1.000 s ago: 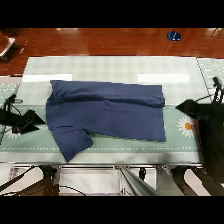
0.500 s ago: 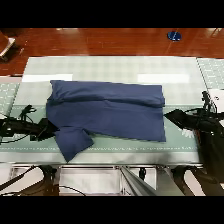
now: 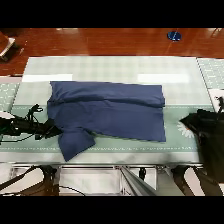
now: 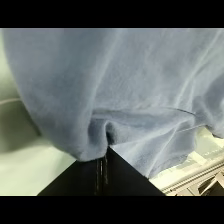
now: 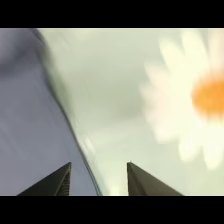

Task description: Fold the shirts.

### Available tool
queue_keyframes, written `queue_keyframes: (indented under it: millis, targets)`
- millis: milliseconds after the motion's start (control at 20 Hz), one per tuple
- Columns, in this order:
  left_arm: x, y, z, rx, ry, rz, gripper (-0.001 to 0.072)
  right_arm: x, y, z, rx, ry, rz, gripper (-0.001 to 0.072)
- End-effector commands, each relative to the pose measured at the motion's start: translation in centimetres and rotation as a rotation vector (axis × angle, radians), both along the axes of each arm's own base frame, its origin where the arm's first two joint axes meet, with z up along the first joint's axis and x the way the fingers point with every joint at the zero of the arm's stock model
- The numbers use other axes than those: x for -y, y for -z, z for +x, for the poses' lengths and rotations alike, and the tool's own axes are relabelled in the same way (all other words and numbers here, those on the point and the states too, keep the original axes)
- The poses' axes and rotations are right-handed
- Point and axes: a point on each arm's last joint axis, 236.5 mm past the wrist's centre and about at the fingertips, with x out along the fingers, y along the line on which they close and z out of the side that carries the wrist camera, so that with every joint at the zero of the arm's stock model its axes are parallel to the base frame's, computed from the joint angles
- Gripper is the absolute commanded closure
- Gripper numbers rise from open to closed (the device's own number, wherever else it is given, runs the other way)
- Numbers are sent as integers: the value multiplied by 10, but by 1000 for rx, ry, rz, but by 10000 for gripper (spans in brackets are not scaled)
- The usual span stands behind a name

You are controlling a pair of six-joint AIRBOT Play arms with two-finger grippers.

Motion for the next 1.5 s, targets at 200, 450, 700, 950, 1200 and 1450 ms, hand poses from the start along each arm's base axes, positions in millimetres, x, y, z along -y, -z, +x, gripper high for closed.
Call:
queue_keyframes:
  millis: [200,450,700,950,1200,1450]
  targets:
    - [0,1,1,5,4,6,693,-56,35,-44,-178,-130,121,305]
    - [0,1,1,4,4,5,693,-82,57,-37,-228,-186,177,305]
    - [-7,-10,14,41,9,8,692,-95,53,10,-89,-134,214,462]
    - [-13,-64,76,212,-38,-42,693,-99,5,39,22,-313,211,689]
    - [-17,-109,159,425,-109,-3,693,-82,-34,112,155,-293,169,689]
    - [1,-124,238,474,-66,-8,693,-65,-45,188,198,-291,162,689]
